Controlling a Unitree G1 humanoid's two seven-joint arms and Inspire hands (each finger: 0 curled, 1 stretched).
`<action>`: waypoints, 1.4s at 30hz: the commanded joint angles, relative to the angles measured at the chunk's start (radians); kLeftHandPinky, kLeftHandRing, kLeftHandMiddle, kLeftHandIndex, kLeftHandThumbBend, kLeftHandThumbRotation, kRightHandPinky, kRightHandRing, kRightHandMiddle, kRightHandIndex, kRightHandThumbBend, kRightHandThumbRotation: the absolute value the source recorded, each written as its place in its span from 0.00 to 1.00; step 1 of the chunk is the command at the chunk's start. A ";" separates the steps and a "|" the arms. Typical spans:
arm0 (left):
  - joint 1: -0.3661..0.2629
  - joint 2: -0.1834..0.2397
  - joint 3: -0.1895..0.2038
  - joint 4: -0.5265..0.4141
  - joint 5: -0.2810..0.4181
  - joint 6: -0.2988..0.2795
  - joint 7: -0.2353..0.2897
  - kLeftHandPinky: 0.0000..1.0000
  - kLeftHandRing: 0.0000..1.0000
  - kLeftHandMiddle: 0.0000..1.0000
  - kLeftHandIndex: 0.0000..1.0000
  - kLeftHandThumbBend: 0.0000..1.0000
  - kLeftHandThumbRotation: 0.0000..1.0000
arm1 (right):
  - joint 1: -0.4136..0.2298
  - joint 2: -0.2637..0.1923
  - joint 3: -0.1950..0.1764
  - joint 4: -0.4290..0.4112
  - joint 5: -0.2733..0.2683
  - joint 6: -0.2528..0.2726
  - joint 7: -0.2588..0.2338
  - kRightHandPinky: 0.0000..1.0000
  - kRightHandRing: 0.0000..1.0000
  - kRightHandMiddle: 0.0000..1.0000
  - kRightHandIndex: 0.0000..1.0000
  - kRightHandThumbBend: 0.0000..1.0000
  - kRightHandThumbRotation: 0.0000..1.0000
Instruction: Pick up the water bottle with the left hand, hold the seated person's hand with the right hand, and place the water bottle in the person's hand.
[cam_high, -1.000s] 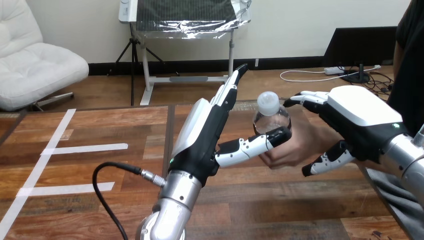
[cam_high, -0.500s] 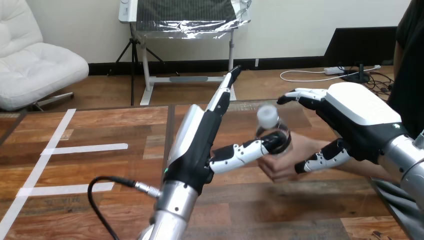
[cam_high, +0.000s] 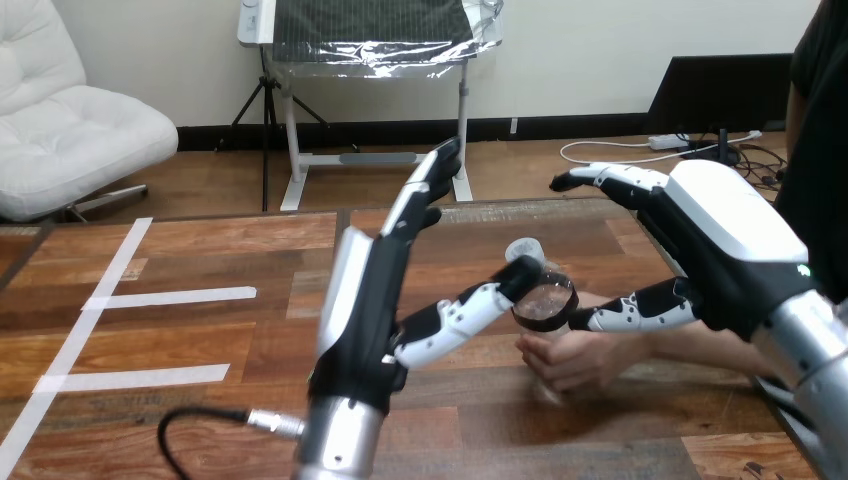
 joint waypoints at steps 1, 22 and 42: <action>0.028 -0.024 0.008 -0.054 -0.015 -0.081 0.044 0.82 0.87 0.89 0.88 0.64 0.59 | 0.015 0.070 -0.034 -0.052 0.041 -0.024 -0.052 0.71 0.84 0.86 0.80 0.63 0.00; 0.192 -0.026 -0.001 -0.058 0.000 -0.265 0.147 0.82 0.86 0.86 0.85 0.44 0.67 | 0.132 0.288 0.007 -0.020 0.110 -0.199 -0.197 0.75 0.85 0.87 0.79 0.33 0.00; 0.285 -0.013 -0.012 -0.075 0.003 -0.292 0.198 0.75 0.82 0.85 0.84 0.38 0.69 | 0.169 0.376 0.046 0.065 0.150 -0.326 -0.208 0.76 0.85 0.87 0.80 0.17 0.00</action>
